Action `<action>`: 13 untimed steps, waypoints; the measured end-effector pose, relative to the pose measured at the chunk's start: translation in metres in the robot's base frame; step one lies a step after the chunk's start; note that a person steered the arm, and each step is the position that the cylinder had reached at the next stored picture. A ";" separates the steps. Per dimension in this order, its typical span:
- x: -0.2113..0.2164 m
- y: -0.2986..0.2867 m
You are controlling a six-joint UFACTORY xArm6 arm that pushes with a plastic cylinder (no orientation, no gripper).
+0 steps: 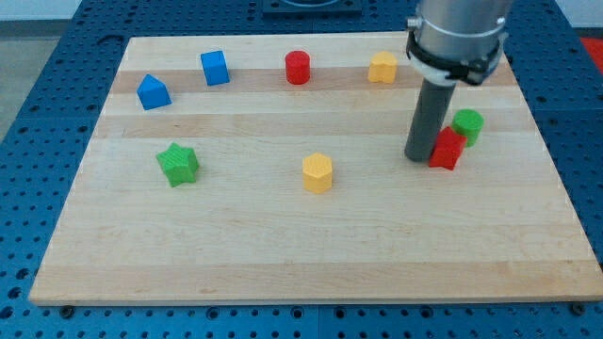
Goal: Slide yellow hexagon closer to red star
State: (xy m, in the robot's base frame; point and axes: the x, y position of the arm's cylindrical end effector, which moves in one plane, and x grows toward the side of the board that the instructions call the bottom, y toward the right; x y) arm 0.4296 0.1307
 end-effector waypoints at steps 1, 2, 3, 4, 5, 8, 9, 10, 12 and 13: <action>-0.013 0.000; -0.013 0.000; 0.015 -0.039; 0.011 -0.095; -0.027 -0.138; 0.039 -0.220; 0.060 -0.214; 0.042 -0.154; 0.042 -0.126; 0.042 -0.100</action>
State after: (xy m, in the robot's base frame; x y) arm 0.4720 0.0302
